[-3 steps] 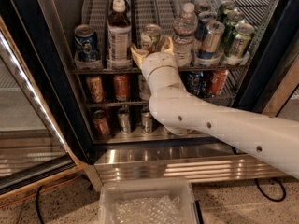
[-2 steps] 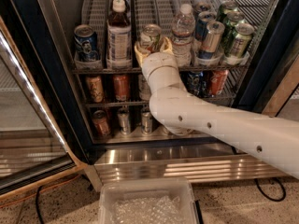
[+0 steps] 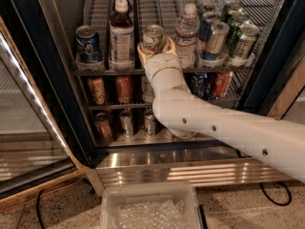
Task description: Pick 7up can from top shelf of fridge
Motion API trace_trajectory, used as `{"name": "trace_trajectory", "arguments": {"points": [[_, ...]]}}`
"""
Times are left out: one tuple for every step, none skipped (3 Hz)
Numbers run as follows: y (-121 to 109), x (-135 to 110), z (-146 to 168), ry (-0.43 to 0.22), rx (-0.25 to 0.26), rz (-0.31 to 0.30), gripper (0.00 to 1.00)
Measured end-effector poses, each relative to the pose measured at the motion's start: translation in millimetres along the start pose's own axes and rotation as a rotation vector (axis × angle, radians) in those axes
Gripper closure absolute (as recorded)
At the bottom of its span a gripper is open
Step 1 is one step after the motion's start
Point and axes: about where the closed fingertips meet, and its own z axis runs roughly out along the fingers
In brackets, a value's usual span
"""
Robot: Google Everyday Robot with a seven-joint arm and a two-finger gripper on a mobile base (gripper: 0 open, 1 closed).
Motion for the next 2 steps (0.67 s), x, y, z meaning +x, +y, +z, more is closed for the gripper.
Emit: {"name": "trace_trajectory", "arguments": {"points": [[0.5, -0.6, 0.0, 0.000, -0.002, -0.001, 1.00], [2.7, -9.5, -0.1, 0.001, -0.029, 0.029, 1.00]]}}
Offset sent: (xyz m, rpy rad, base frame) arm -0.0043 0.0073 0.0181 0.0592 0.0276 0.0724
